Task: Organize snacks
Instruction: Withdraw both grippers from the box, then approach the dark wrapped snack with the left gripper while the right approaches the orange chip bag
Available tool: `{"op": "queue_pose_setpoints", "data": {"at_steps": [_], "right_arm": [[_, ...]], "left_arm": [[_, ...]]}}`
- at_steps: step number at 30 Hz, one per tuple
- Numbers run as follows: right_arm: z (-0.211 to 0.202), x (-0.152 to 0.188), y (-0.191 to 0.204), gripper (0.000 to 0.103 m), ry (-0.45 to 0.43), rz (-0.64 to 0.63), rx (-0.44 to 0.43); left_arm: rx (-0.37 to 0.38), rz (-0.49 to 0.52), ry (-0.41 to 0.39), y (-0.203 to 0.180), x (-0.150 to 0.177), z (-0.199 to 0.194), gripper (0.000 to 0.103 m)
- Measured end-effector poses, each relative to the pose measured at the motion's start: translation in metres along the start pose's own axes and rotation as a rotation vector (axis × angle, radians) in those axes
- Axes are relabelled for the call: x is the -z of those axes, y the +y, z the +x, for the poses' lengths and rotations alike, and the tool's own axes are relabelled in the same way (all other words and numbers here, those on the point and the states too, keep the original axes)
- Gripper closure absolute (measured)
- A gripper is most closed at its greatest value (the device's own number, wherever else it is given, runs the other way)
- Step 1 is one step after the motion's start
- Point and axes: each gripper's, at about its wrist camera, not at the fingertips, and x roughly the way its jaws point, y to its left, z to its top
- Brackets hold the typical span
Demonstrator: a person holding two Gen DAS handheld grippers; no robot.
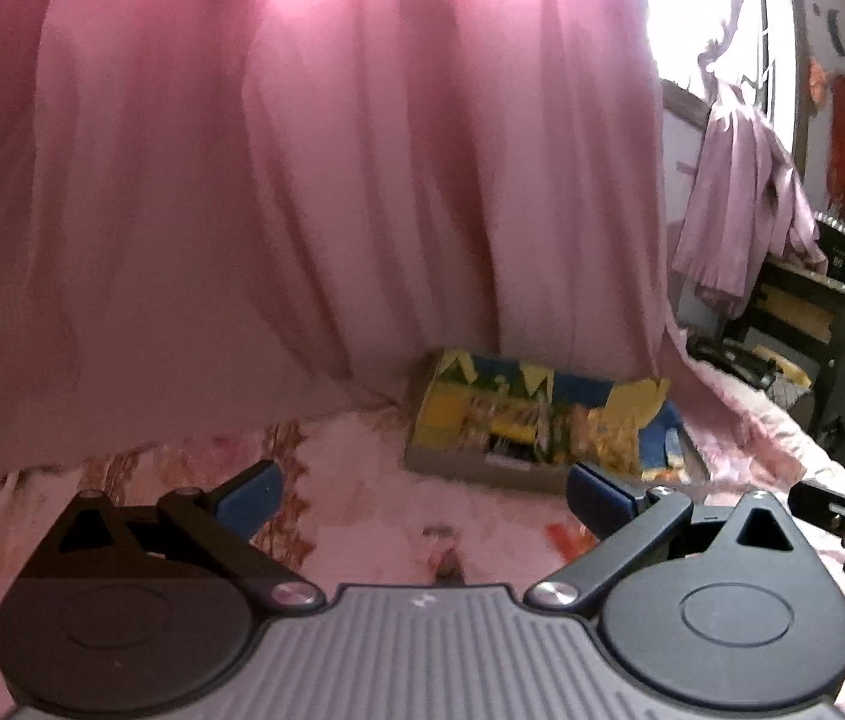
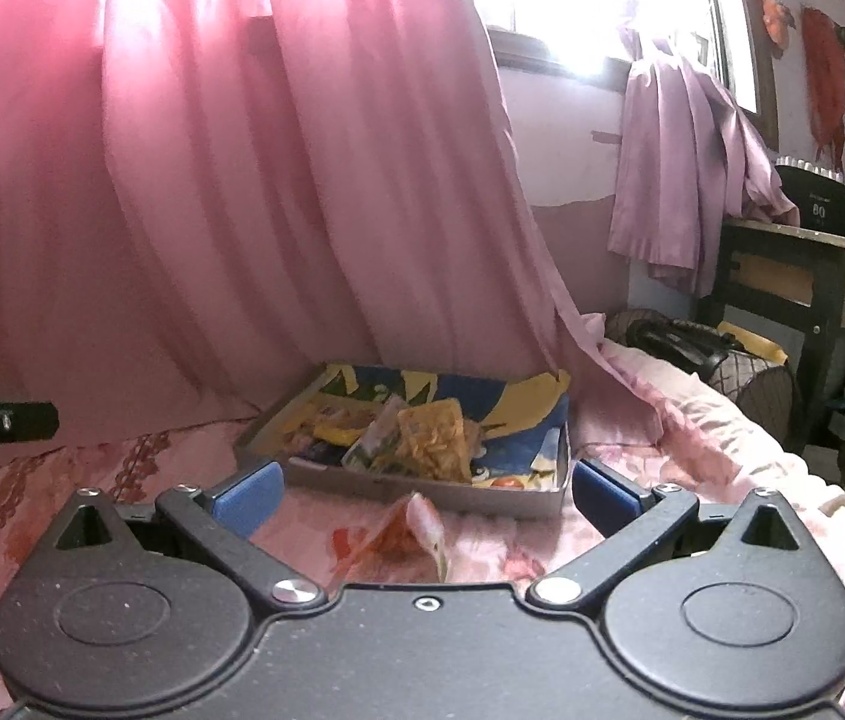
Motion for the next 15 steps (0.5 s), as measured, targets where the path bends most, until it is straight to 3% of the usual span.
{"op": "queue_pose_setpoints", "data": {"at_steps": [7, 15], "right_arm": [[-0.010, 0.017, 0.016, 0.001, 0.039, -0.006, 0.000], [-0.005, 0.029, 0.030, 0.001, 0.084, 0.002, -0.031]], "left_arm": [[-0.020, 0.011, 0.102, 0.007, 0.019, -0.001, 0.000], [-0.102, 0.003, 0.203, 0.010, 0.022, 0.011, 0.000]]}}
